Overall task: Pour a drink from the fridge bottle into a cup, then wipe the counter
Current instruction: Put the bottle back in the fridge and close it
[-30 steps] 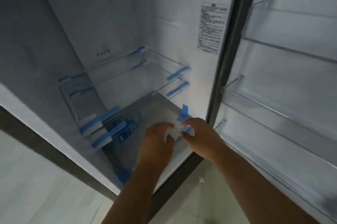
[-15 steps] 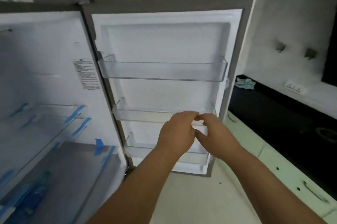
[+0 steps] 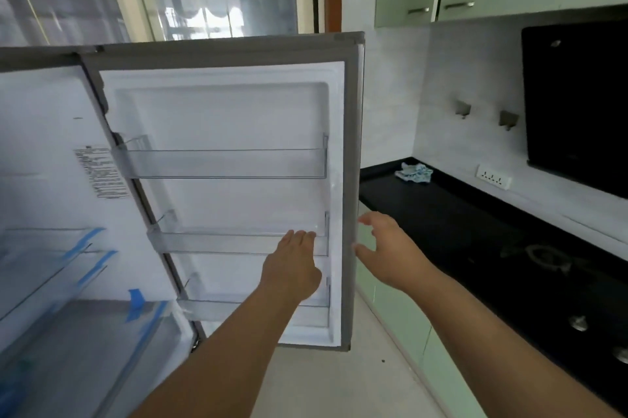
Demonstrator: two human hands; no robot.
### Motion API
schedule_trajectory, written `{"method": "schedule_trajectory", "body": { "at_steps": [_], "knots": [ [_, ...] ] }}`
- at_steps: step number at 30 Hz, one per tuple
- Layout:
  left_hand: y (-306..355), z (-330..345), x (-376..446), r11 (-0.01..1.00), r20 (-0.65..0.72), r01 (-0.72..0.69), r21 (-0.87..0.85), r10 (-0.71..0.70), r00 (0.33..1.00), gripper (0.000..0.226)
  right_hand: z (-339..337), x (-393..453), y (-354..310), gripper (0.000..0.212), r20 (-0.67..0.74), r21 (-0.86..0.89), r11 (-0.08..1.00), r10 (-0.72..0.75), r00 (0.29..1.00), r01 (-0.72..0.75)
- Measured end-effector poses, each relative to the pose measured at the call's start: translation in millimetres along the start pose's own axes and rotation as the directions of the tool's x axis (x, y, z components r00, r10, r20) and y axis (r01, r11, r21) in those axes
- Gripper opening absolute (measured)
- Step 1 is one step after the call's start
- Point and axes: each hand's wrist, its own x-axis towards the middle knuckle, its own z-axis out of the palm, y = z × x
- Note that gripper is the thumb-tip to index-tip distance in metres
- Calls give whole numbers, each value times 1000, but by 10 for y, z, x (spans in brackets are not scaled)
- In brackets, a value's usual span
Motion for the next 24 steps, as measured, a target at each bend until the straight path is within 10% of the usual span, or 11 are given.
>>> {"method": "schedule_trajectory", "body": {
  "at_steps": [11, 19, 24],
  "knots": [
    [-33, 182, -865, 928, -220, 302, -220, -349, 911, 63, -396, 167, -243, 108, 12, 307, 937, -179, 984, 167],
    [-225, 164, -1849, 784, -322, 443, -435, -595, 736, 47, -228, -212, -684, 56, -49, 243, 848, -473, 880, 470],
    [-105, 103, -2426, 701, -534, 474, -533, -713, 454, 37, 95, -563, -1094, 31, 74, 232, 724, -679, 730, 650]
  ]
}}
